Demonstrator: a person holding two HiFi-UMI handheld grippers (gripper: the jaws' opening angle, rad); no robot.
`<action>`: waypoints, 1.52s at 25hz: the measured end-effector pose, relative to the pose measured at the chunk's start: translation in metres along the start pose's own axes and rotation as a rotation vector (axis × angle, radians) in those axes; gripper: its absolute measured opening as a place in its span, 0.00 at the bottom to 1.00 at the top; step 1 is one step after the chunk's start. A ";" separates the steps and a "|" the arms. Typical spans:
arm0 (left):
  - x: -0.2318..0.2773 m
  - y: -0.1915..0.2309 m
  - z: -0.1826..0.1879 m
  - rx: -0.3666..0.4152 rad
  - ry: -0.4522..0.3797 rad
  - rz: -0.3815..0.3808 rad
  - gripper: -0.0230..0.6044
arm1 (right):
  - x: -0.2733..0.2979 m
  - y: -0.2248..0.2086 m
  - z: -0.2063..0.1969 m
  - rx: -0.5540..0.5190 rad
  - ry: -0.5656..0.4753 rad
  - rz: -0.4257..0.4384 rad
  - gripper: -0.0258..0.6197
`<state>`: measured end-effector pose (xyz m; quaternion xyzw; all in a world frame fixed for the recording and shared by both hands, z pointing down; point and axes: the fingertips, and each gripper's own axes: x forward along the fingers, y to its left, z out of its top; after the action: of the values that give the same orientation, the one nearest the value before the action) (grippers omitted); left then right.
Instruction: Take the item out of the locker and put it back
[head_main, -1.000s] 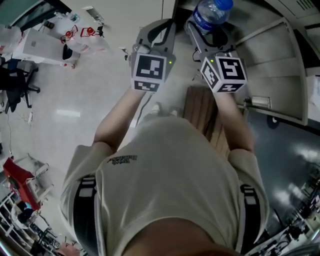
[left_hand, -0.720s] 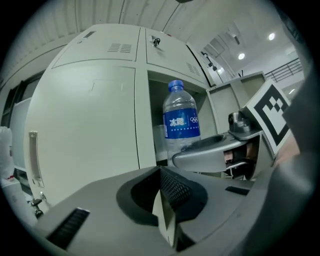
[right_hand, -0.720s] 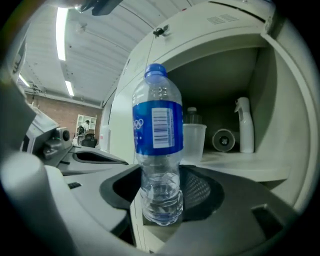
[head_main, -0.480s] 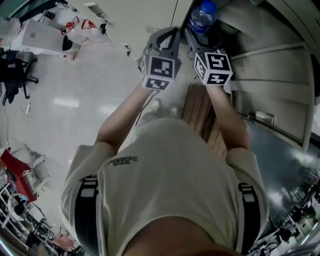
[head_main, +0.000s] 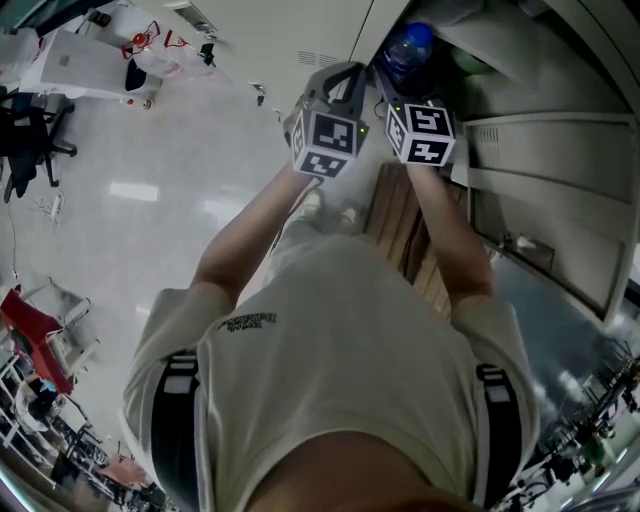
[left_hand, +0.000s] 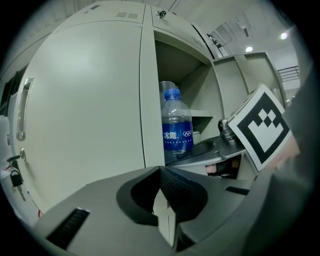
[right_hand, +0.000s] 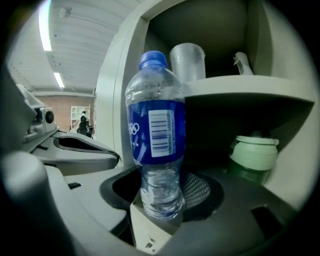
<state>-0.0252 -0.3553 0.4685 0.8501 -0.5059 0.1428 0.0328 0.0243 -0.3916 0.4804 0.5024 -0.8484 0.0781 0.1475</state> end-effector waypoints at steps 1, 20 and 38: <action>0.001 -0.001 -0.002 -0.002 0.006 -0.003 0.06 | 0.001 0.000 -0.004 0.008 0.010 0.000 0.41; 0.003 -0.003 -0.017 -0.023 0.028 0.009 0.06 | 0.010 -0.002 -0.016 0.027 0.031 0.015 0.49; -0.032 -0.006 0.044 0.002 -0.073 0.030 0.06 | -0.051 0.004 0.059 0.011 -0.142 0.007 0.49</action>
<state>-0.0249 -0.3338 0.4180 0.8472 -0.5191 0.1124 0.0114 0.0337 -0.3639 0.4077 0.5043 -0.8581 0.0477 0.0839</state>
